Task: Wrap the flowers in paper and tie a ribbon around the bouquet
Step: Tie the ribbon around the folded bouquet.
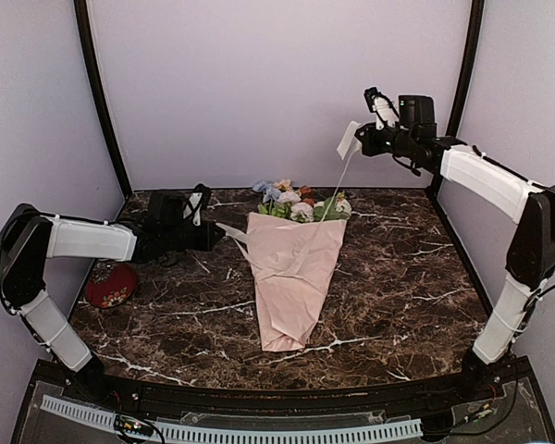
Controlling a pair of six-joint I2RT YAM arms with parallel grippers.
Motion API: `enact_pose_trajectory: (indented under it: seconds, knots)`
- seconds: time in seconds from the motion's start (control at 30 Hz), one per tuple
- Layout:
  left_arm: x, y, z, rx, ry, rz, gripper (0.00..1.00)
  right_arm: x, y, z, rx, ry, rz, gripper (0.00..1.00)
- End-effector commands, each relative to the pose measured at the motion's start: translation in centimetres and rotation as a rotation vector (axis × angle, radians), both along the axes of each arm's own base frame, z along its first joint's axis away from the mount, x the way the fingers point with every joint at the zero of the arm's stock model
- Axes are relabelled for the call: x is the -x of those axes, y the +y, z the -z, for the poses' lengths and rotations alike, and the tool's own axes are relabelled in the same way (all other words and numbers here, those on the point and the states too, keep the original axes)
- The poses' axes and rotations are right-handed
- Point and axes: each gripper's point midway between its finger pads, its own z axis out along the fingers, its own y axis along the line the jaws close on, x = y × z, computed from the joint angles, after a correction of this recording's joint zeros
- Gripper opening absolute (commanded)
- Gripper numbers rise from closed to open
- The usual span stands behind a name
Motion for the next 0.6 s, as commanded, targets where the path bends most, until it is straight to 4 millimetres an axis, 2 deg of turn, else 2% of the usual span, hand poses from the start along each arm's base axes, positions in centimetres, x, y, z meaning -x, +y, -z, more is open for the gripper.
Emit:
enact_pose_trajectory:
  seconds: [0.0,0.13,0.4,0.47,0.57]
  knots:
    - [0.2,-0.5,0.0,0.004,-0.001,0.021,0.0,0.6,2.3,-5.3,-0.18,-0.121,-0.098,0.0]
    - [0.7,-1.0,0.2,-0.007,0.004,0.045,0.0,0.1,3.4,-5.3,-0.217,-0.102,-0.141,0.0]
    - [1.8,-2.4,0.3,-0.009,0.01,0.085,0.0,-0.6,7.1,-6.1,-0.334,-0.043,-0.28,0.0]
    - [2.2,-3.0,0.5,-0.013,0.01,0.103,0.0,-0.2,8.1,-7.1,-0.345,-0.051,-0.312,0.0]
    - [2.5,-3.4,1.1,-0.019,0.022,0.116,0.0,1.4,9.8,-9.3,-0.335,-0.094,-0.37,0.0]
